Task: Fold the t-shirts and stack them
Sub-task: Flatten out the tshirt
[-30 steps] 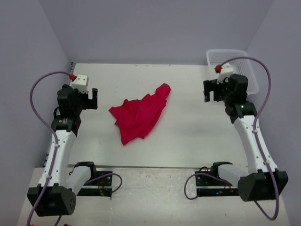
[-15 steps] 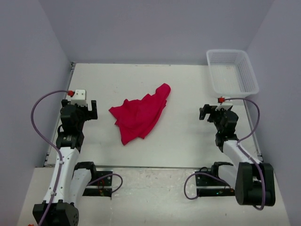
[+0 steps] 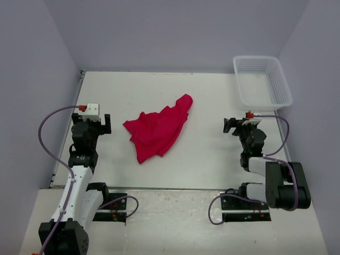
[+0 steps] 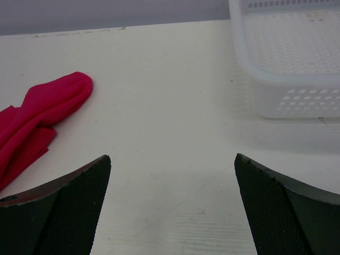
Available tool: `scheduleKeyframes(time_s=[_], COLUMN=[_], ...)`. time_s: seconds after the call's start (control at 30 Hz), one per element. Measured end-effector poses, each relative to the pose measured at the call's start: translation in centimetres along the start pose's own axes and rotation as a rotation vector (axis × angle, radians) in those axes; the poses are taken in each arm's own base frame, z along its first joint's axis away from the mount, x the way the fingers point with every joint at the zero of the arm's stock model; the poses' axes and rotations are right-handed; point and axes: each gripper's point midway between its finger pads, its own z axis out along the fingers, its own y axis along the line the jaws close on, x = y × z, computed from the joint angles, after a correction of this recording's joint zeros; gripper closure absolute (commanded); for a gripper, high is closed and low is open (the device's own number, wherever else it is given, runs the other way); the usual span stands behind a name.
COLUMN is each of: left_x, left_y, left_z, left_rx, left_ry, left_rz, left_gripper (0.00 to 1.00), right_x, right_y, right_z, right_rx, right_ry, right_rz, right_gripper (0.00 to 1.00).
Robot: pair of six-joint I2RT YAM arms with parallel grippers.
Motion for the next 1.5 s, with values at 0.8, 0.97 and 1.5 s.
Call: scheduleKeyframes(time_s=[0.8,0.97,1.5], left_x=[8.2,9.1,8.6], left_y=[-4.8,-8.1,-7.0], left_z=[7.1,6.1,6.3], left_rx=[0.125,0.207,0.145], left_ry=[-0.057,-0.100,-0.140], left_rz=[-0.037,0.003,-0.017], left_gripper=[0.00,0.00,0.00], right_x=[-1.2,-1.2,-1.2], right_y=[0.4,0.4,0.4], right_z=[0.6,0.6,0.6], right_rx=[-0.016,-0.016,-0.016], right_ry=[-0.030,-0.030,-0.030], right_rz=[-0.012,-0.012,-0.012], right_gripper=[0.01,0.01,0.01])
